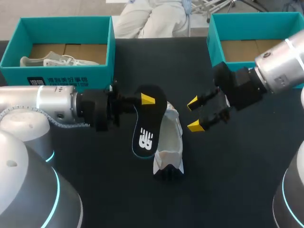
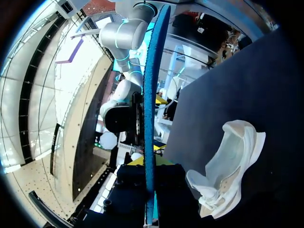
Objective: Take the shoe out of the shoebox, open the shoe tongue, remove and reinsert the insole, then place the shoe into the shoebox
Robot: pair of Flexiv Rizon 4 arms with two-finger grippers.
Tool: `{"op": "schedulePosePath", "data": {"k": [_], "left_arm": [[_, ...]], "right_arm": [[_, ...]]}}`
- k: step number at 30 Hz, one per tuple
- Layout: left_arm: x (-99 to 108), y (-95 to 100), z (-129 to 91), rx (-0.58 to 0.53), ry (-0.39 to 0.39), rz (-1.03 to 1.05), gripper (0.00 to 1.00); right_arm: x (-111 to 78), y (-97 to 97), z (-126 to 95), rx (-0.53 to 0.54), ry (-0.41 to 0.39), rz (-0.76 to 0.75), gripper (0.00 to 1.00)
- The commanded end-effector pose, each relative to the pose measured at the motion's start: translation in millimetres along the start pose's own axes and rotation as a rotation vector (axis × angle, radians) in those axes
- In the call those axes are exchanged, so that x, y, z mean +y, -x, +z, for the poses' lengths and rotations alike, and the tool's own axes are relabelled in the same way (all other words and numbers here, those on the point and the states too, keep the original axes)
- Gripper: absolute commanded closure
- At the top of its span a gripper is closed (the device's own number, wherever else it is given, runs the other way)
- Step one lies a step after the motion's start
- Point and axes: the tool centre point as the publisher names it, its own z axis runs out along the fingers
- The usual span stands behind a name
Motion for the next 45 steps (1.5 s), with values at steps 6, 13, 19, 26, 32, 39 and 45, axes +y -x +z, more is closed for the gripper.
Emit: {"op": "schedulePosePath", "data": {"k": [6,13,19,26,32,39,45], "left_arm": [[-1,-0.3,0,0.000,0.001,0.001,1.00],[-5,-1.5,-4,-0.010,-0.012,-0.038,1.00],[-24,-13.8,-21,-0.010,-0.024,-0.160,1.00],[-47,-32.5,-29,-0.041,-0.027,-0.232,1.00],[-60,-53.0,-23,-0.071,-0.044,-0.286,1.00],[-70,-71.5,-5,-0.073,-0.038,-0.327,1.00],[-71,-74.3,-2,-0.066,-0.029,-0.340,1.00]], "right_arm": [[6.4,-5.2,-1,-0.033,-0.088,-0.016,0.00],[6.4,-5.2,-1,-0.033,-0.088,-0.016,0.00],[-18.2,11.2,6,-0.175,-0.256,-0.248,0.00],[-39.2,24.3,23,-0.242,-0.417,-0.393,0.00],[-48.0,33.5,27,-0.259,-0.464,-0.452,0.00],[-58.6,40.8,32,-0.240,-0.432,-0.474,0.00],[-58.6,40.8,32,-0.240,-0.432,-0.474,0.00]]}}
